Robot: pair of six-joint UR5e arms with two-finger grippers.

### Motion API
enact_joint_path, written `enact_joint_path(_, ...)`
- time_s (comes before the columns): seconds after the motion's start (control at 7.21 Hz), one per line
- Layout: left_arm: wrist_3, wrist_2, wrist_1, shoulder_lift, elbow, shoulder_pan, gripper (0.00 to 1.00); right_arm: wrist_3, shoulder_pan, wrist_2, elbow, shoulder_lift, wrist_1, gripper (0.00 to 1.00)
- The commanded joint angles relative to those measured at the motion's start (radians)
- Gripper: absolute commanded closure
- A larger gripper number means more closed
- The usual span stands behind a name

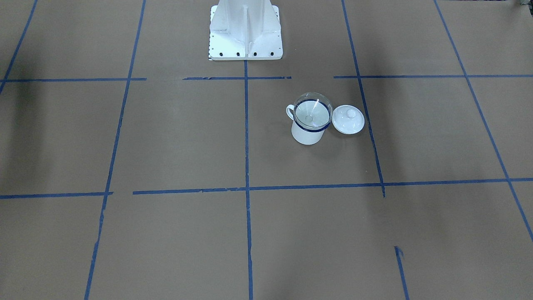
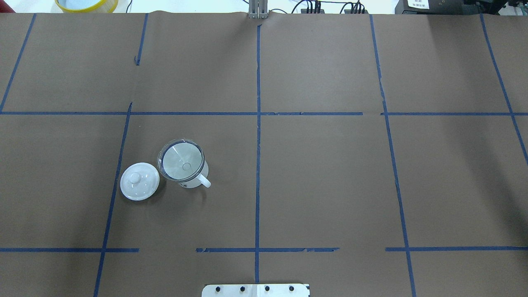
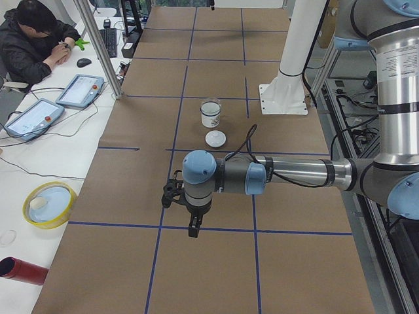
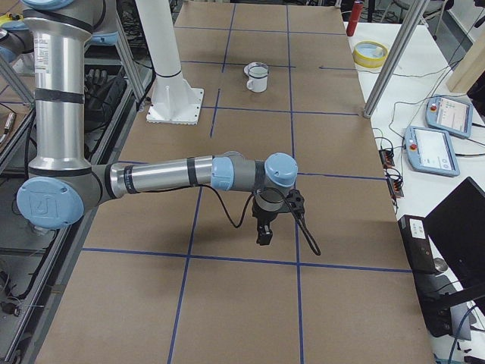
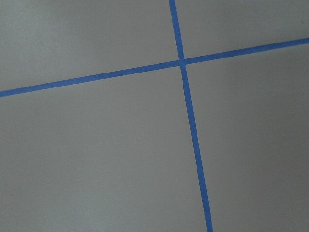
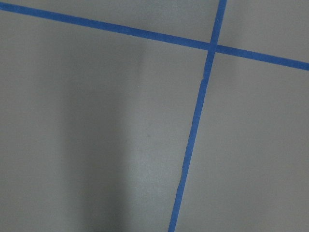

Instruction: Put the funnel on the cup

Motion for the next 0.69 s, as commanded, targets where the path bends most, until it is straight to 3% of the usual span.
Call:
enact_joint_path(0.0, 0.0, 0.001, -0.001, -0.002, -0.007, 0.0, 0.0, 0.0, 0.0, 0.0, 0.0, 0.0, 0.0, 0.0)
enact_joint_path(0.55, 0.0, 0.001, -0.001, -0.006, -0.021, 0.002, 0.0, 0.0, 0.0, 0.0, 0.0, 0.0, 0.0, 0.0)
